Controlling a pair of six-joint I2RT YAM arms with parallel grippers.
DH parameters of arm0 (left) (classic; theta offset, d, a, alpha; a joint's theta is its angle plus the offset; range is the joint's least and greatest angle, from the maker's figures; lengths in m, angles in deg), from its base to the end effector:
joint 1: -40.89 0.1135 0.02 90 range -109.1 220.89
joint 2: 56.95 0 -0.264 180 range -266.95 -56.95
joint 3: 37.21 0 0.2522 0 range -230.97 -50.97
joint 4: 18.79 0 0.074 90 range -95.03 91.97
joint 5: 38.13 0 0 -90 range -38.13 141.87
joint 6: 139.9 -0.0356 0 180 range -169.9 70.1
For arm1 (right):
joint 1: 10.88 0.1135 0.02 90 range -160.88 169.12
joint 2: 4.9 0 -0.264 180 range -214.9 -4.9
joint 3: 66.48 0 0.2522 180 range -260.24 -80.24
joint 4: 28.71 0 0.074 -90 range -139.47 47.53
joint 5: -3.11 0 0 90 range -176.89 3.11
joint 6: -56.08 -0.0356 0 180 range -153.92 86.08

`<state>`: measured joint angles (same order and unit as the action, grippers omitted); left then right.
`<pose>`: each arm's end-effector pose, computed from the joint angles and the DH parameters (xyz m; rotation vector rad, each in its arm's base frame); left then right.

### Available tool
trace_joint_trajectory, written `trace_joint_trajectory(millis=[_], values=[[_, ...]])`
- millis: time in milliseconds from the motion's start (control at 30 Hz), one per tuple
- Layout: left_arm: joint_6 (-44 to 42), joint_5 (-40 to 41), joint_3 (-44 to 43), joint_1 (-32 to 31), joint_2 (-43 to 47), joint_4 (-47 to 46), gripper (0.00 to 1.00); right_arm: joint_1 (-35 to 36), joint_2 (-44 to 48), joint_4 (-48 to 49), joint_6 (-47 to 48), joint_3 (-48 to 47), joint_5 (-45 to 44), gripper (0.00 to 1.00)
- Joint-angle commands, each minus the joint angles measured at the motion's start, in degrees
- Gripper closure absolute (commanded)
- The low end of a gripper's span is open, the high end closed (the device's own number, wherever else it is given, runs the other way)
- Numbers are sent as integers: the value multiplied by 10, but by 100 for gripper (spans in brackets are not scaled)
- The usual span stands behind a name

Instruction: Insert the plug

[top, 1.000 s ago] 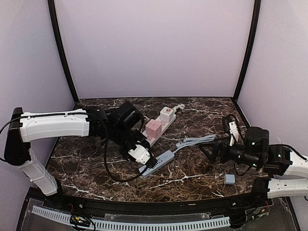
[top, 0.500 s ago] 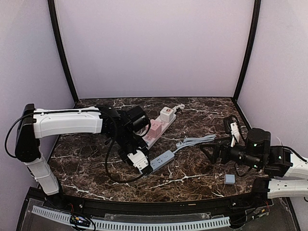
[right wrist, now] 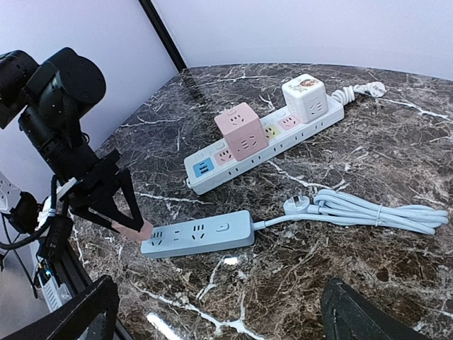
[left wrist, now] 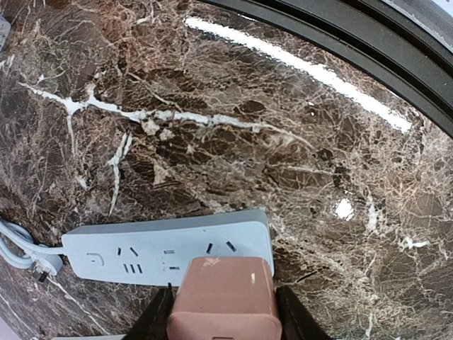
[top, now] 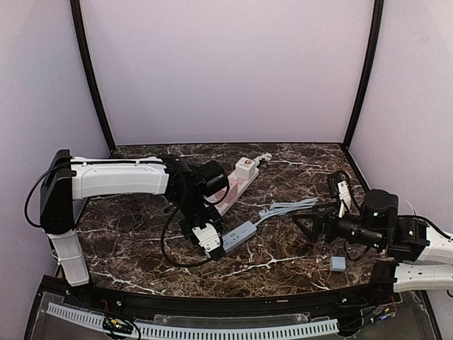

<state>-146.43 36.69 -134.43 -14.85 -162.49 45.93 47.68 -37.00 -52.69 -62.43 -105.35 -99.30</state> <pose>0.2016 -0.3126 0.2277 2.6991 0.6096 -0.2018 0.0851 0.1246 0.2513 -0.3538 1.9197 0.8346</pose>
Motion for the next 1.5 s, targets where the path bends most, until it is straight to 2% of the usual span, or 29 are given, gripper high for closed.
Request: trace_joint_trajectory(millis=[0, 967, 1467], values=[[-15, 9, -20, 6, -16, 32, 99, 4, 8, 20, 6, 10, 6, 1], [-28, -18, -39, 14, -40, 32, 99, 4, 9, 24, 6, 16, 12, 1], [-24, 1, -44, 13, -55, 36, 99, 4, 6, 25, 4, 18, 11, 1]])
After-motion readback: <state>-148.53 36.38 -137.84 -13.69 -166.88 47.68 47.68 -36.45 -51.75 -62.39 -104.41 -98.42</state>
